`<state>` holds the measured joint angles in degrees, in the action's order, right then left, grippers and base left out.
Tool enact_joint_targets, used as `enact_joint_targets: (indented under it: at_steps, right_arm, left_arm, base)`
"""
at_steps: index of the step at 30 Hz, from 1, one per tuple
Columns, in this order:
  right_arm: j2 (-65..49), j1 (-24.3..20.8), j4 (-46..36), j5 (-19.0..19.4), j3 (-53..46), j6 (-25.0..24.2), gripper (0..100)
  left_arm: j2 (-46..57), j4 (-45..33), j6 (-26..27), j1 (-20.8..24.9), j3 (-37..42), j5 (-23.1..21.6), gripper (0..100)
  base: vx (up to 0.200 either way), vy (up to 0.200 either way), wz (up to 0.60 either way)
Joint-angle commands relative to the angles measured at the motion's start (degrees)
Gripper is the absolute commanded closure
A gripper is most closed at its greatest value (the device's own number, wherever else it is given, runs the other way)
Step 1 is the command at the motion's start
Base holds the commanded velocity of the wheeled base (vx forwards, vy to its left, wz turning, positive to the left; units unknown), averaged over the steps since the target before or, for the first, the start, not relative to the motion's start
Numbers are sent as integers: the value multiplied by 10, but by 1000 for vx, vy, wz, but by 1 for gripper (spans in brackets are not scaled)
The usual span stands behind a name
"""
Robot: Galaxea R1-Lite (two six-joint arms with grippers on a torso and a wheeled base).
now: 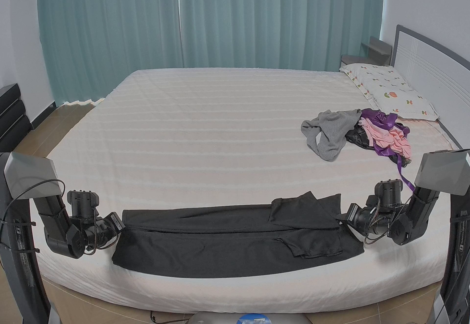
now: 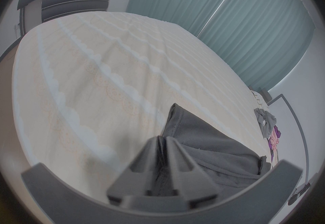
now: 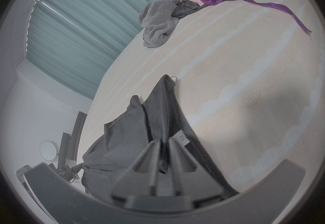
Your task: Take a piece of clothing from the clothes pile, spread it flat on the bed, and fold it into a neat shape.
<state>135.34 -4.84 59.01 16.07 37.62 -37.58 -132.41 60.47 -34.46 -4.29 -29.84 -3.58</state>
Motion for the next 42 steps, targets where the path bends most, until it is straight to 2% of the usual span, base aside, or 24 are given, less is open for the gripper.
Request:
enact_joint_targets:
  at_steps: [1, 6, 10, 14, 17, 22, 23, 30, 42]
  right_arm:
    - [-6, 1, 6, 1, 1, 0, 0]
    - [-57, 9, -1, 16, 6, -6, 0]
    - [-52, 9, -10, 26, 28, -6, 0]
    - [-15, 9, -53, 29, 85, -14, 0]
    - [-6, 9, -55, 31, 96, -35, 0]
    - [-3, 11, -55, 37, 101, -38, 0]
    - [3, 11, -55, 37, 105, -38, 0]
    - [23, 13, -56, 36, 121, -38, 0]
    - [33, 22, -56, 36, 136, -41, 0]
  left_arm:
    - [6, 4, -2, 4, 9, 0, 0]
    - [37, 1, -7, -2, 4, -2, 0]
    - [41, -1, -16, -6, -18, -3, 0]
    - [25, -25, -33, -8, -75, -4, 0]
    - [-3, -55, -33, -6, -111, -4, 0]
    - [-35, -68, -33, -5, -145, -4, 0]
    - [-42, -69, -32, -4, -151, -4, 100]
    - [-49, -67, -32, 9, -155, -4, 100]
    - [-39, -62, -37, -9, -154, 4, 100]
  base:
    - [0, 0, 0]
    - [0, 0, 0]
    - [0, 0, 0]
    - [0, 0, 0]
    - [0, 0, 0]
    - [0, 0, 0]
    - [0, 0, 0]
    - [0, 0, 0]
    - [0, 0, 0]
